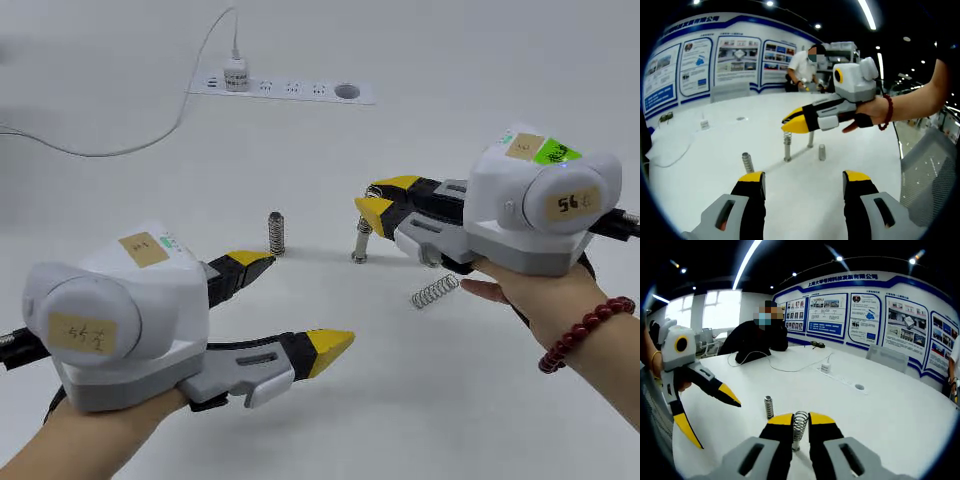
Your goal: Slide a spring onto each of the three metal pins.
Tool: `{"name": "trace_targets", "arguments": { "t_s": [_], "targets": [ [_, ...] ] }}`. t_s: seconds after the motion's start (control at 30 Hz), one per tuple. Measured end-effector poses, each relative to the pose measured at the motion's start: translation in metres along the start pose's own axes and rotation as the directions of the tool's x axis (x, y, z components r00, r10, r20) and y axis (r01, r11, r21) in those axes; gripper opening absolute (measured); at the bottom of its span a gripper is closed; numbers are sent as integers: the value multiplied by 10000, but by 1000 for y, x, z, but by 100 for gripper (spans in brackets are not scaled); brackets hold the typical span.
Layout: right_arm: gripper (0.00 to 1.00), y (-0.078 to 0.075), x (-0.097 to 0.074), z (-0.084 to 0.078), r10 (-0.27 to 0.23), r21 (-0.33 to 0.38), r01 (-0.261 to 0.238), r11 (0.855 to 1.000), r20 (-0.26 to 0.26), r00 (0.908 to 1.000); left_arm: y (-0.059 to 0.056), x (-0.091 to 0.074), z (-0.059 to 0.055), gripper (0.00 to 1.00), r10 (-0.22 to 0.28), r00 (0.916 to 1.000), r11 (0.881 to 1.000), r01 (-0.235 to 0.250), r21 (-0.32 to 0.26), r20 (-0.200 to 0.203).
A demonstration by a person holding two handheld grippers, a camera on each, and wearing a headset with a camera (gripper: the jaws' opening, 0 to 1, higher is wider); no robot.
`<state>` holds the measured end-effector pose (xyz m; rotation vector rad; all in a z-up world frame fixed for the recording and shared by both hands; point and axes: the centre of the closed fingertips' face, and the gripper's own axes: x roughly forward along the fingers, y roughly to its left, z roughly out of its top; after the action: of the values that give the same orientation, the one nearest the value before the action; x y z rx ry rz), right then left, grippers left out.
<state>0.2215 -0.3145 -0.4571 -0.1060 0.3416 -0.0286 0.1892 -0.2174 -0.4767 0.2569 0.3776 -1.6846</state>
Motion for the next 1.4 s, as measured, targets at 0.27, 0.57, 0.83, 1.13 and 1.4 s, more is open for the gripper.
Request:
{"name": "trace_targets", "arguments": {
  "t_s": [0.27, 0.57, 0.83, 1.13, 1.4],
  "targets": [
    [12, 0, 7, -12, -45, -28, 44, 10000, -376, 9993, 1, -1, -1, 64, 46, 10000, 10000, -46, 17, -29],
    [12, 1, 11, -24, -56, 103, 64, 9999, -736, 9973, 3, -2, -1, 63, 64, 10000, 10000, -64, -5, -51],
    [12, 3, 12, -33, -48, 183, 66, 9998, -987, 9951, 3, -2, -1, 63, 66, 10000, 10000, -66, -15, -38],
    [12, 4, 13, -39, -12, 432, 65, 9990, -1222, 9925, 3, -2, -1, 63, 88, 9999, 10000, -88, -5, -67],
    [13, 5, 13, -40, 26, 509, 42, 9987, -1316, 9913, 3, -3, -1, 62, 90, 9999, 10000, -90, -4, -83]
  ]
}}
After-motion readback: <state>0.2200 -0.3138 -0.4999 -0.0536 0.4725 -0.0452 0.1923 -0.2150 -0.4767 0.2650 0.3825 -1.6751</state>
